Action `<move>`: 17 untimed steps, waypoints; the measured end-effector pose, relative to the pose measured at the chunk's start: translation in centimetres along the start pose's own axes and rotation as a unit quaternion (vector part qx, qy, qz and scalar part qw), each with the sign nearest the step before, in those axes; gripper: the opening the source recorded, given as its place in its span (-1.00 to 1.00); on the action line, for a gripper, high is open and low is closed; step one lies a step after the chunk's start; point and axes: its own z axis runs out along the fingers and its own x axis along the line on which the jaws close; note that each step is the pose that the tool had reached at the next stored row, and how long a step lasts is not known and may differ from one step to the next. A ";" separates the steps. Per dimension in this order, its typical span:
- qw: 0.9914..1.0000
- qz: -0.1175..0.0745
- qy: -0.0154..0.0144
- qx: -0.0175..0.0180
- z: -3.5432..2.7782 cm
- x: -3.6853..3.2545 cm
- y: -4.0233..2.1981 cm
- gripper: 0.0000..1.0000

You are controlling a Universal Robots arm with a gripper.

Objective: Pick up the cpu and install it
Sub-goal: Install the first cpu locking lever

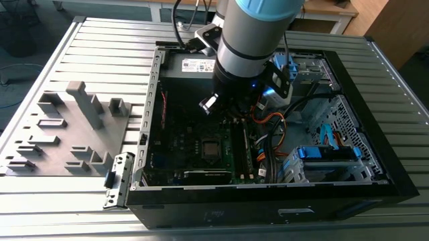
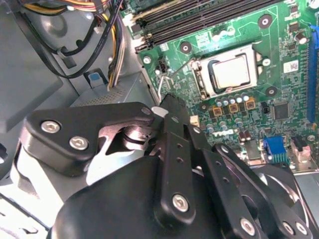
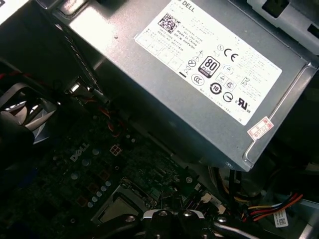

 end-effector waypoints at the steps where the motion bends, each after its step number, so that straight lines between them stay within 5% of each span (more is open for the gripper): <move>1: 1.000 0.000 0.000 0.000 0.04 -0.04 -0.04 -0.79; 4: 1.000 -0.003 0.000 -0.001 0.10 -0.14 -0.15 -0.79; 10: 1.000 -0.010 -0.011 -0.016 0.14 -0.20 -0.19 -0.79; 17: 1.000 -0.015 -0.013 -0.017 0.60 -0.28 -0.37 -0.79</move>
